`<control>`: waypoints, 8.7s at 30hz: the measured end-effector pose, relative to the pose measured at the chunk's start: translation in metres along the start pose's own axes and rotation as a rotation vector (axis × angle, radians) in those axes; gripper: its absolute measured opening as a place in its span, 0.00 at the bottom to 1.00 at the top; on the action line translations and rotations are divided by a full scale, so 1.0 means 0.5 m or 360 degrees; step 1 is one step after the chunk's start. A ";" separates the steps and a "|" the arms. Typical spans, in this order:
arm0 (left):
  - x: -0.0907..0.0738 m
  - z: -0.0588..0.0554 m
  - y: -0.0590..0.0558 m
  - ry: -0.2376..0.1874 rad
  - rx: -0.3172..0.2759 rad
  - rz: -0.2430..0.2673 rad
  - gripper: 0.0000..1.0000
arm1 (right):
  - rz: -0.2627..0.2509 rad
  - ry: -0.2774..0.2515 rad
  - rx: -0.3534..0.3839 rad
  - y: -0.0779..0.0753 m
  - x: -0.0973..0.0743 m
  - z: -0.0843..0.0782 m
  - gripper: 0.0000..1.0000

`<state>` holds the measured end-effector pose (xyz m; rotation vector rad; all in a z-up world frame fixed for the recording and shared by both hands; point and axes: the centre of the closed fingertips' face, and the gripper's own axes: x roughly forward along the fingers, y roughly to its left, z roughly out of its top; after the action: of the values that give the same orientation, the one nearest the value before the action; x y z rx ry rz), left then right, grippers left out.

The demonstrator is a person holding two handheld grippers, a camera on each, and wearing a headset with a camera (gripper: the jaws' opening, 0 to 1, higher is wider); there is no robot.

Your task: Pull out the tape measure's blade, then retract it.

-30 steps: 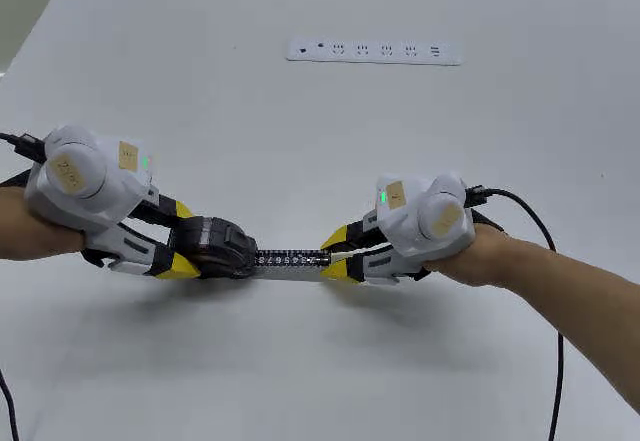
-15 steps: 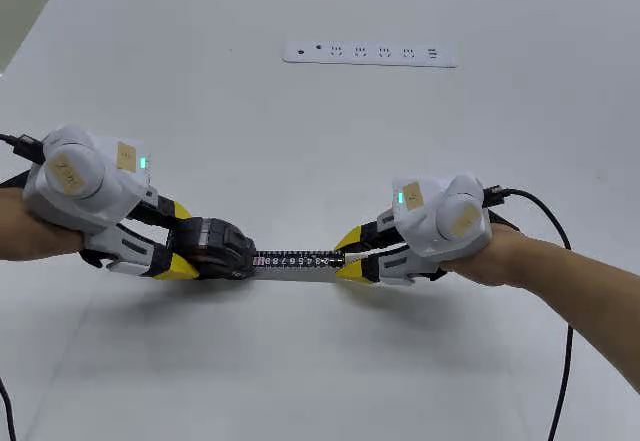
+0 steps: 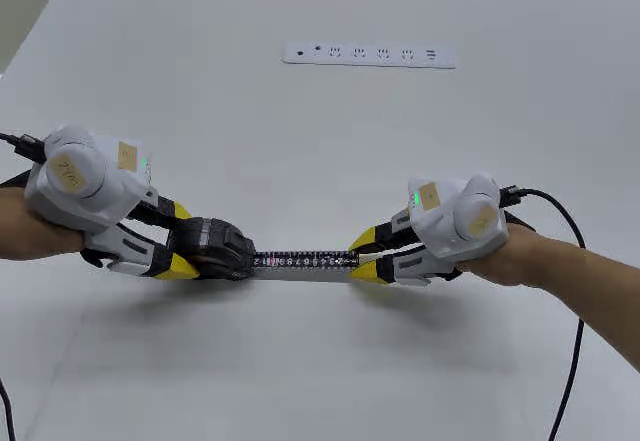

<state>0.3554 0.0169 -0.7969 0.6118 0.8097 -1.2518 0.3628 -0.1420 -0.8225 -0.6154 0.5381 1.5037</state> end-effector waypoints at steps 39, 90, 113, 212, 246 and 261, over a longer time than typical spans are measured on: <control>0.001 0.005 0.000 -0.0001 -0.0009 -0.0003 0.29 | -0.0020 0.0068 0.0009 -0.006 -0.069 -0.066 0.11; 0.001 0.004 -0.001 0.0009 -0.0005 -0.0025 0.29 | -0.0052 0.0202 0.0032 0.001 -0.151 -0.144 0.11; 0.008 0.003 -0.004 0.0074 -0.0017 -0.0082 0.31 | -0.0045 0.0269 0.0006 0.001 -0.154 -0.150 0.14; -0.081 -0.012 -0.158 -0.0570 -0.0699 0.0632 0.70 | -0.0636 0.0029 0.0535 0.150 -0.230 -0.126 0.61; -0.111 0.054 -0.185 -0.0594 -0.1037 0.0867 1.00 | -0.0943 -0.0124 0.0992 0.166 -0.244 -0.036 1.00; -0.111 0.065 -0.189 -0.0588 -0.1048 0.0886 1.00 | -0.0947 -0.0126 0.0986 0.168 -0.245 -0.029 1.00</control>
<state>0.2637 0.0026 -0.7302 0.0453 0.6254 -0.5092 0.2787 -0.2447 -0.7543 -0.1939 0.6495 0.7354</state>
